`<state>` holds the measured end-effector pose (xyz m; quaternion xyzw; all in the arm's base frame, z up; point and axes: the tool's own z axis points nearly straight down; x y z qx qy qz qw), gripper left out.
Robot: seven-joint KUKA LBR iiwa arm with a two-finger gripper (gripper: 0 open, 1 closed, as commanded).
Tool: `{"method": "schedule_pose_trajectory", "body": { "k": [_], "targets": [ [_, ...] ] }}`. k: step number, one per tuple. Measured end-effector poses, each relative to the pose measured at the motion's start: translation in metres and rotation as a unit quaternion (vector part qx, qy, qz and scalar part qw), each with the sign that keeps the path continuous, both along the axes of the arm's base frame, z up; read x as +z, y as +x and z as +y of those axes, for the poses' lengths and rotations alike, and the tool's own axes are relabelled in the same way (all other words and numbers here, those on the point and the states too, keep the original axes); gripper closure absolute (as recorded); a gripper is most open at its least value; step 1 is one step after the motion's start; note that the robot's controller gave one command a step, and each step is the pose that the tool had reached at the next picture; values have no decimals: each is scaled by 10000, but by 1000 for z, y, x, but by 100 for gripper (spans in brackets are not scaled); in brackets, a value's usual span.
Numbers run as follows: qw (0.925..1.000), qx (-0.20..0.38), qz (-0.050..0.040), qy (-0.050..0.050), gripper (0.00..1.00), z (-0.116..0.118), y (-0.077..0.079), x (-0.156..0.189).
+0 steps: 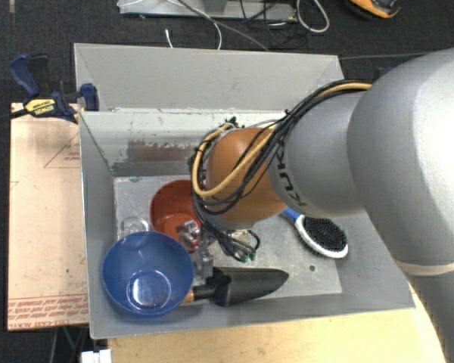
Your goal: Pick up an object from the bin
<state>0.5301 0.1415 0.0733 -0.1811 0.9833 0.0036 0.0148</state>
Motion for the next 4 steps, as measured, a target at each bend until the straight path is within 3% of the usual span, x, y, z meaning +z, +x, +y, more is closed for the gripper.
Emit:
{"method": "schedule_pose_trajectory", "body": {
  "k": [2,3,4],
  "targets": [
    [9999,155,-37,11,100,-5,-1,1],
    [9989,471,-64,7,100,-18,-2,1],
    [9956,922,-153,11,100,-16,-24,20]
  ]
}}
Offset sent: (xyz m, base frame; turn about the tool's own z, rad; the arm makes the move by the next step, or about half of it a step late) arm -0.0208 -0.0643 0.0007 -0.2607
